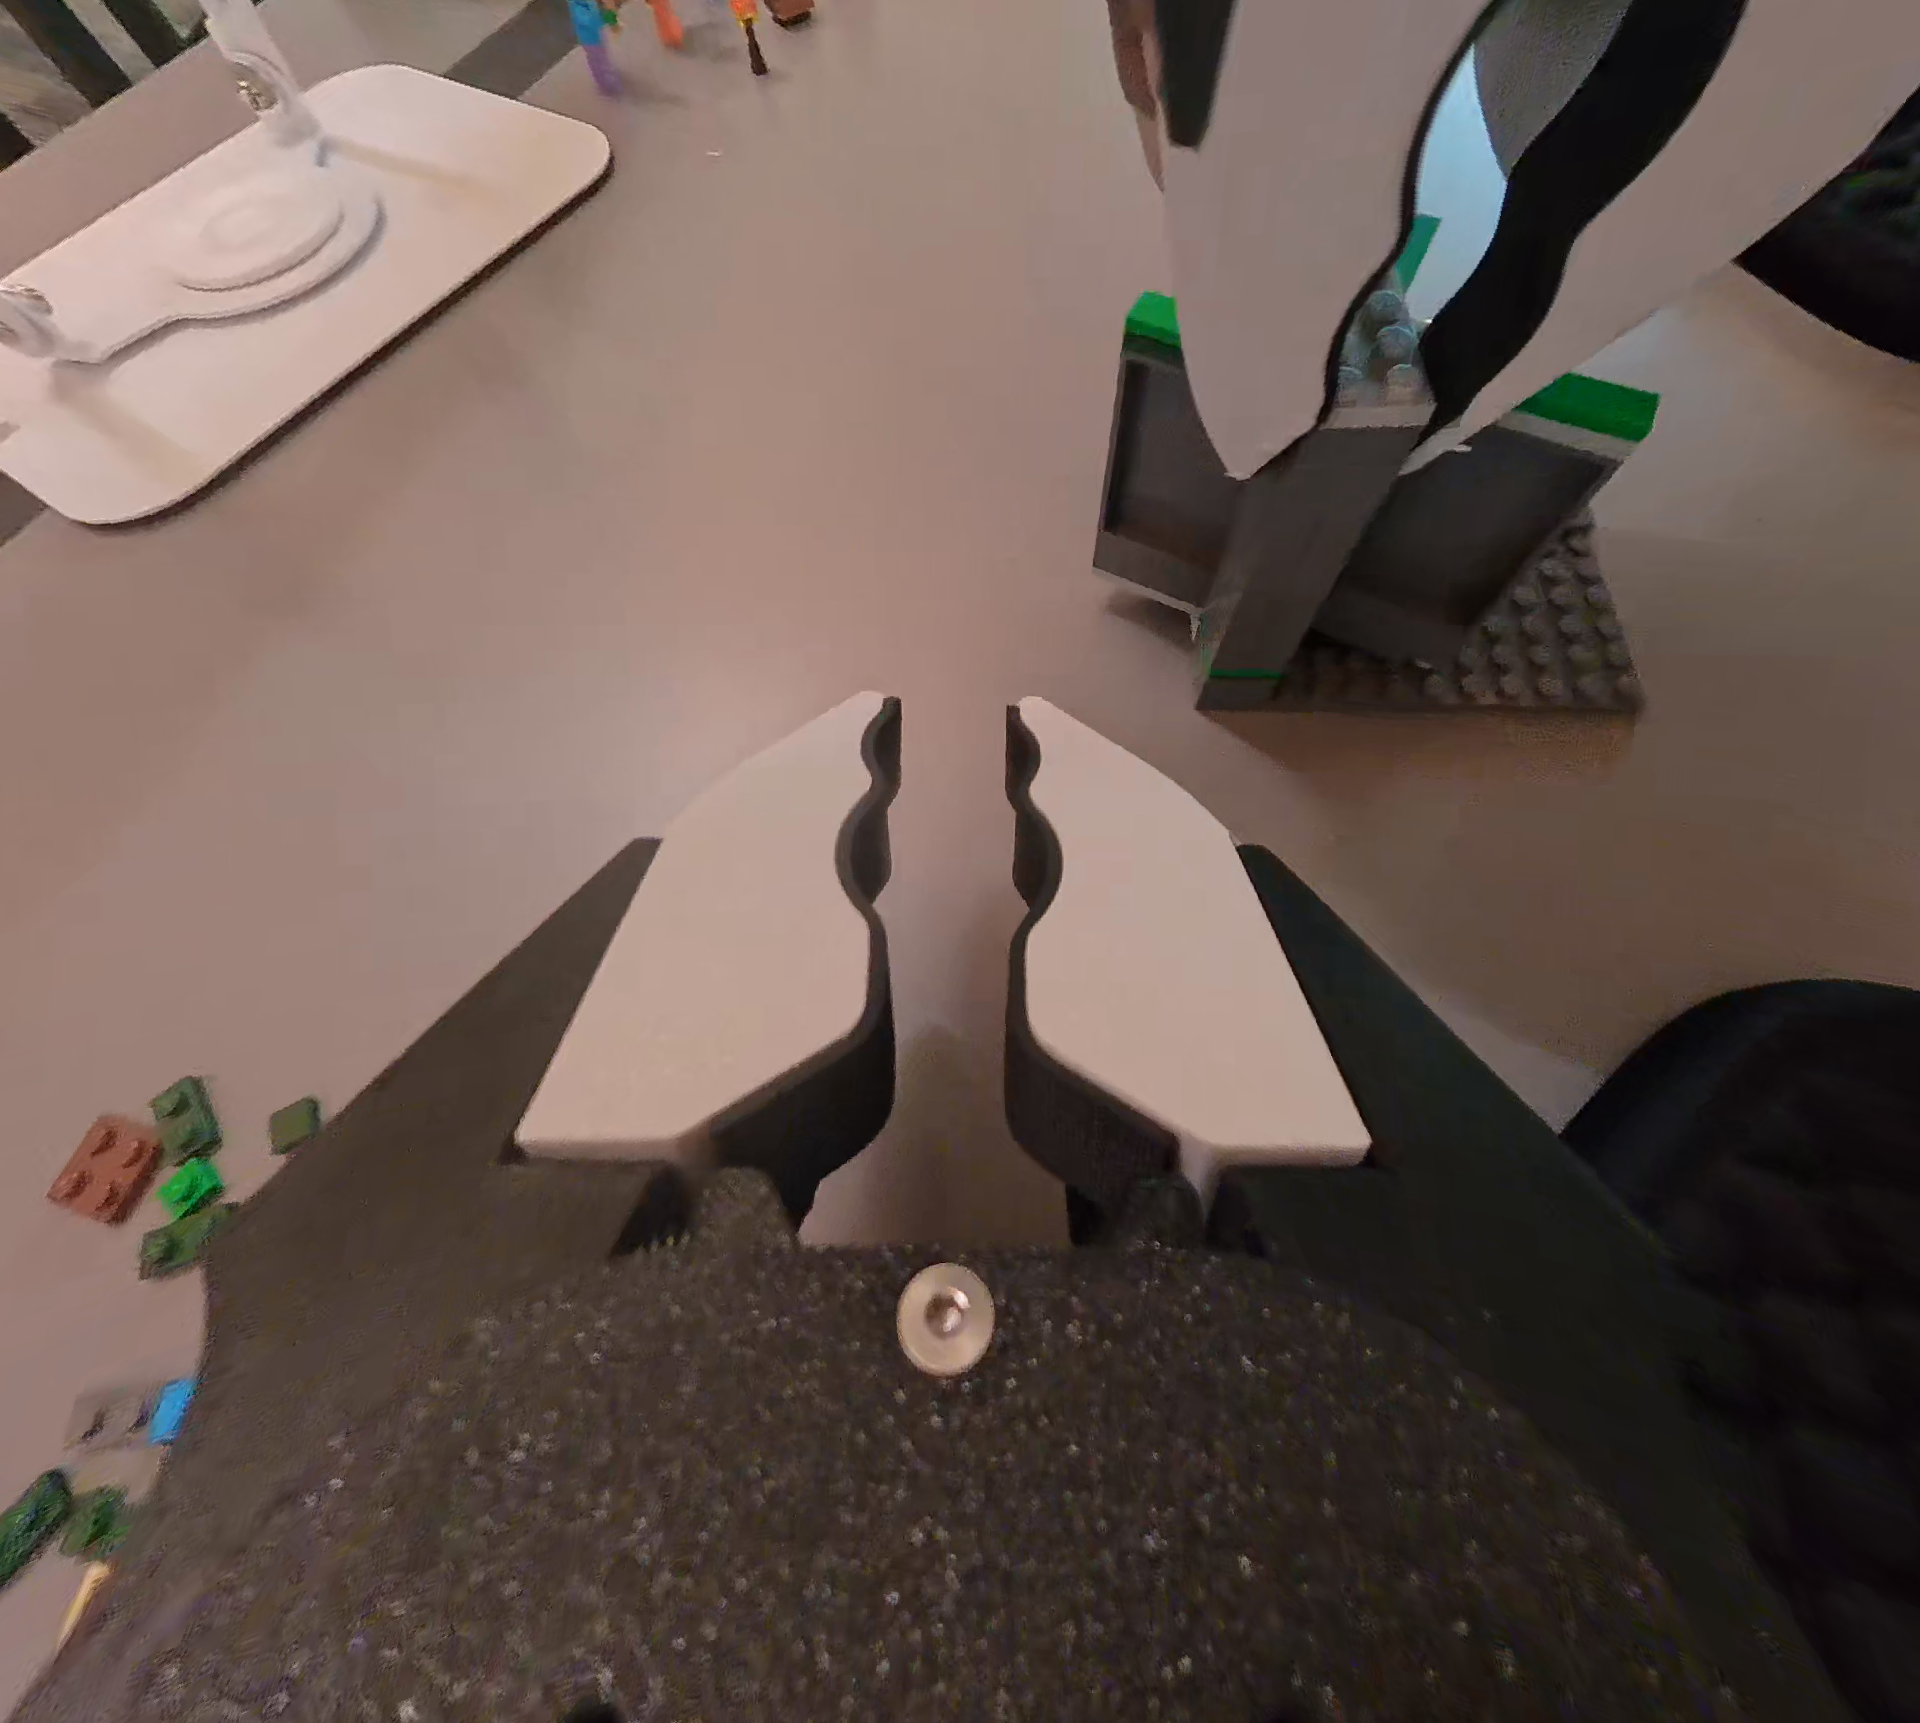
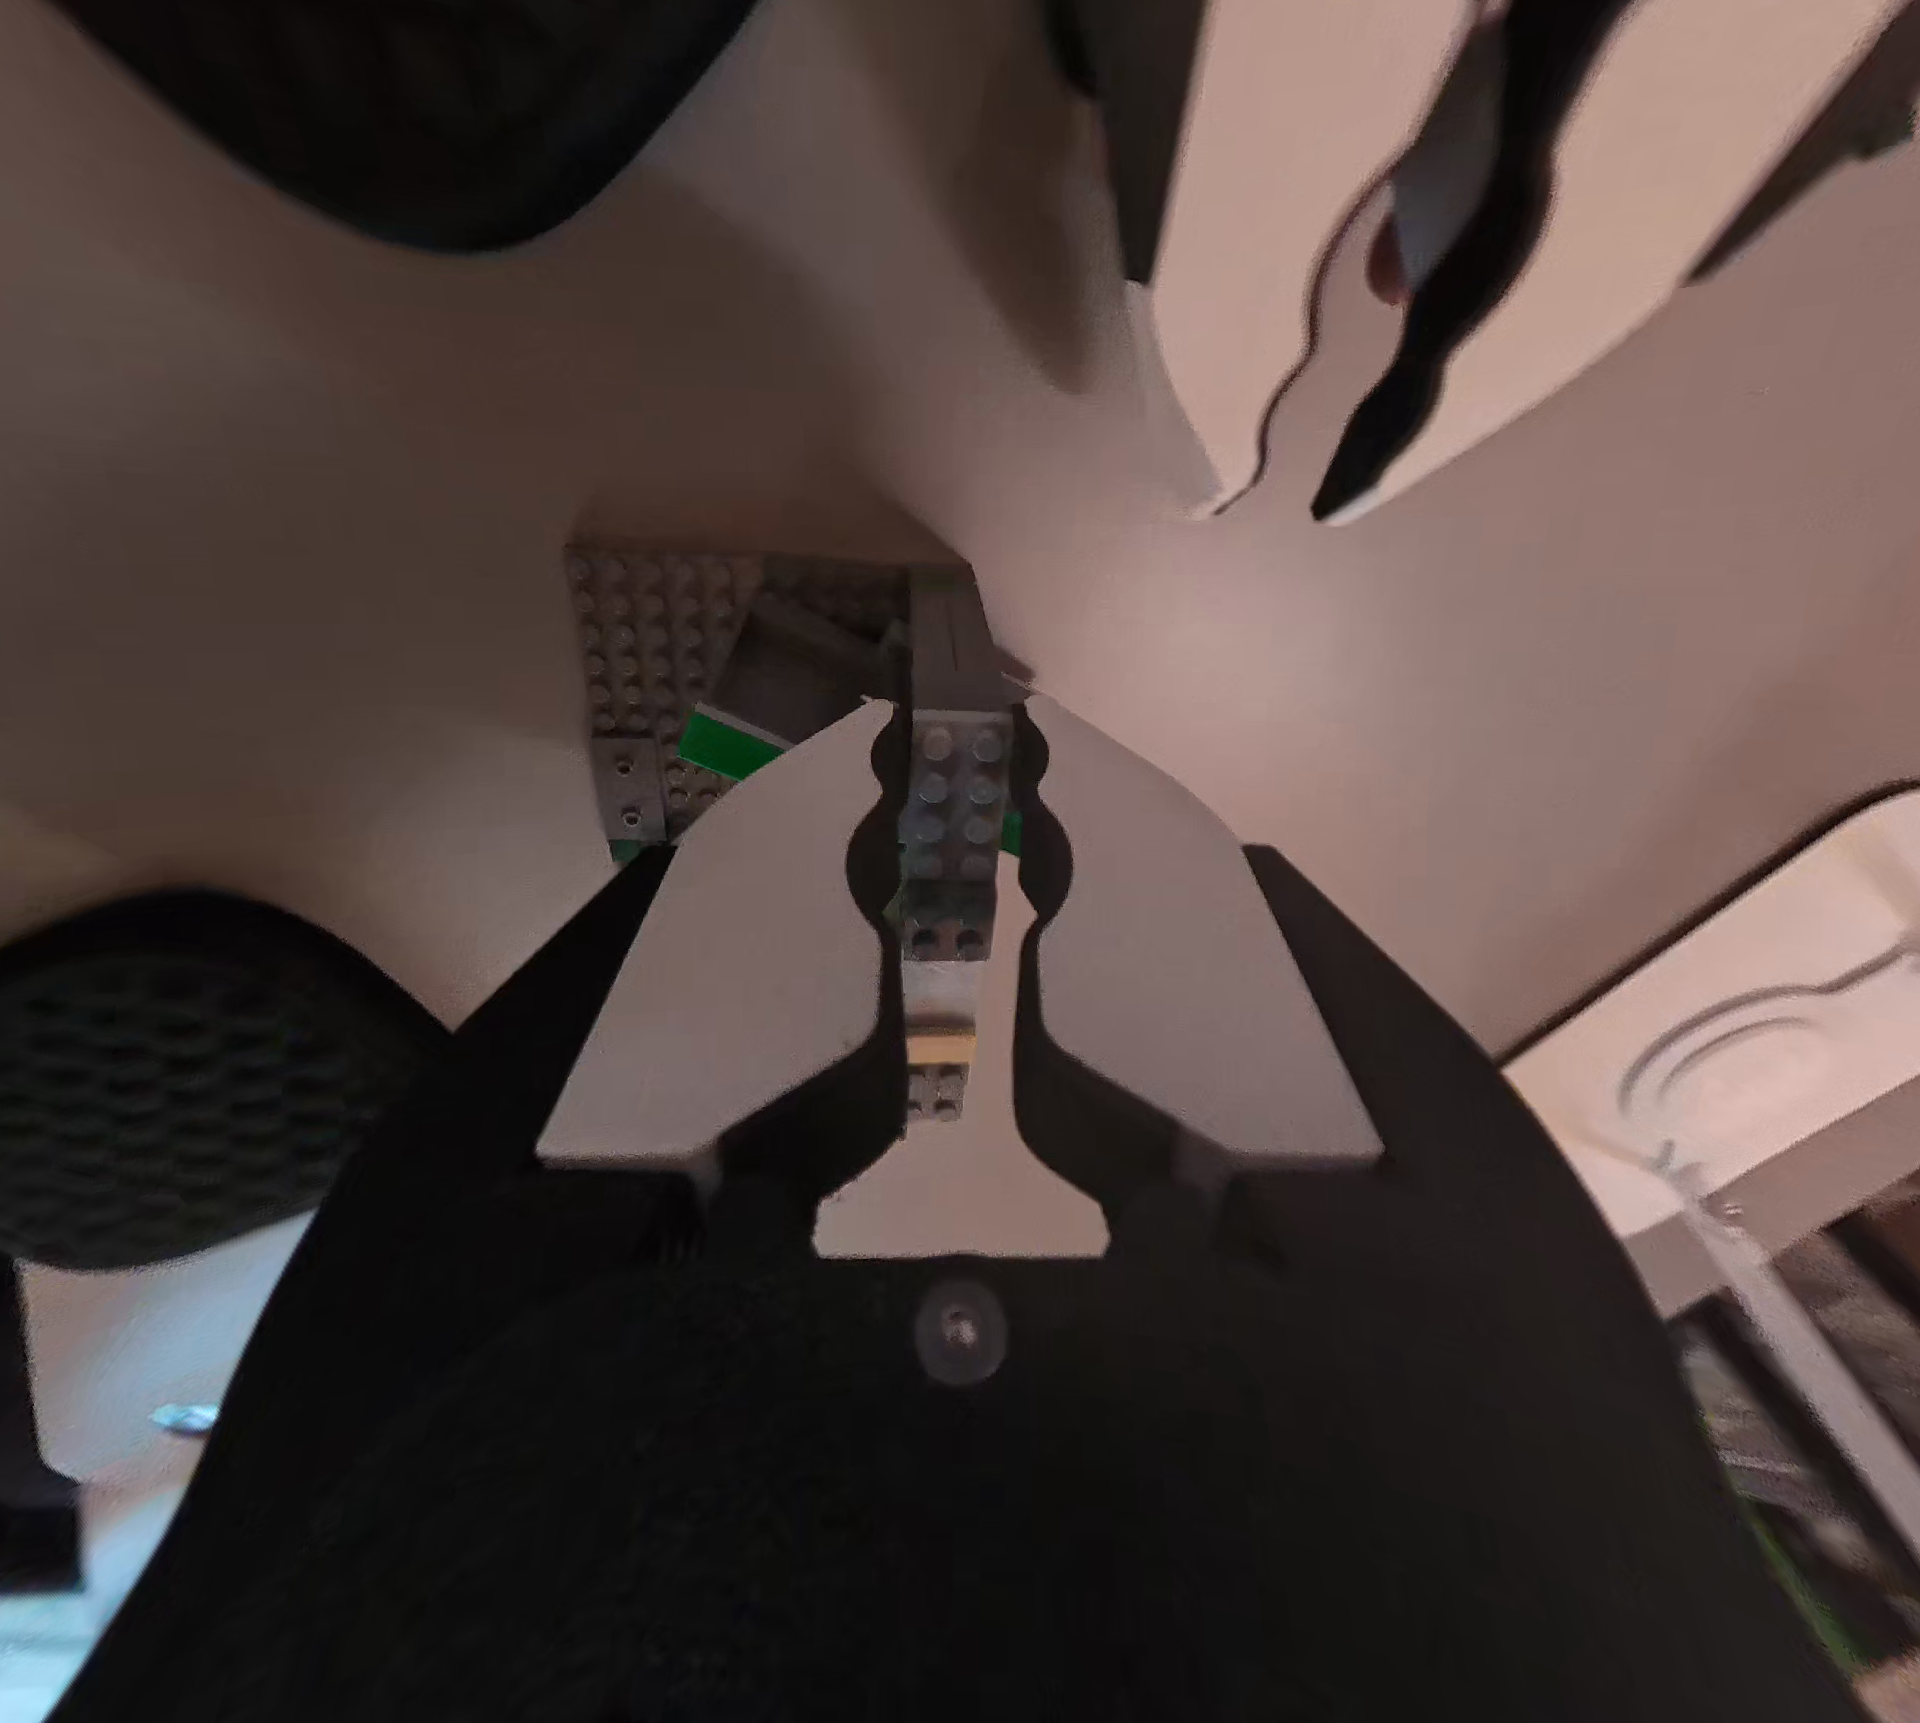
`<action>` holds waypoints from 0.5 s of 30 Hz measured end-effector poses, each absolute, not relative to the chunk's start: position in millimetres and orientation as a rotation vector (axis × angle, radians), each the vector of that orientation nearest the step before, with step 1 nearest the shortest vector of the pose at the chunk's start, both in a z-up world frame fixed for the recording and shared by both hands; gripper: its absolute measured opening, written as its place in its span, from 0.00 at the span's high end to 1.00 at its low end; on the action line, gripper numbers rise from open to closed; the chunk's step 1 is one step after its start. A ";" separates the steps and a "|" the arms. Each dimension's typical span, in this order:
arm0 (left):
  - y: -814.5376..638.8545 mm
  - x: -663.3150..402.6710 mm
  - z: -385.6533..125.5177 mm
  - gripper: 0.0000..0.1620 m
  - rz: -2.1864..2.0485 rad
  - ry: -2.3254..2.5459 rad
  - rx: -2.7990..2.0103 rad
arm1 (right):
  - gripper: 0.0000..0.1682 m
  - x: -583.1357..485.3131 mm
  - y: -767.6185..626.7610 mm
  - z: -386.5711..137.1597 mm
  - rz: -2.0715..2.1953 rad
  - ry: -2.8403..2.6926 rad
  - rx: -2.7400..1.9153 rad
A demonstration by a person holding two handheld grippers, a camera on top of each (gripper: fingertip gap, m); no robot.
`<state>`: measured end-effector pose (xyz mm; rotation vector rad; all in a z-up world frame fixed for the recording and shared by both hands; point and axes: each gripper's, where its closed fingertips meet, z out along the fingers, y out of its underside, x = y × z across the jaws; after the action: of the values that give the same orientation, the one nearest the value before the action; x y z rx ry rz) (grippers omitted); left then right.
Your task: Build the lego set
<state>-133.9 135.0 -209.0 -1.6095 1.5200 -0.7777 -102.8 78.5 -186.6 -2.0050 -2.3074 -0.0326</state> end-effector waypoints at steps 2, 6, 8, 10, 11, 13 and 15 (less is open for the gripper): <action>129.0 -130.6 -211.5 0.89 -0.803 1.543 -1.602 | 0.89 -97.8 70.6 -186.6 -0.081 -2.456 -1.857; 109.3 -120.7 -220.7 0.88 -0.835 1.639 -1.563 | 0.90 -79.2 57.4 -186.2 -0.281 -2.727 -1.508; 101.1 -116.4 -224.7 0.88 -0.831 1.680 -1.542 | 0.89 -65.5 52.3 -186.1 -0.449 -2.832 -1.316; 92.4 -111.5 -225.7 0.88 -0.848 1.710 -1.519 | 0.88 -57.3 46.8 -186.3 -0.556 -2.864 -1.173; 88.6 -108.9 -225.1 0.88 -0.855 1.720 -1.504 | 0.86 -55.9 42.7 -185.8 -0.557 -2.845 -1.160; 81.9 -104.1 -222.3 0.88 -0.880 1.722 -1.478 | 0.82 -58.0 32.7 -179.3 -0.451 -2.730 -1.267; 77.0 -99.8 -218.8 0.87 -0.895 1.713 -1.453 | 0.76 -63.8 24.4 -164.6 -0.274 -2.496 -1.469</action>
<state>-99.8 77.0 -218.8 -1.4526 1.7131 -0.8952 -63.8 24.4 -164.6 -1.4695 -2.4956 -0.2743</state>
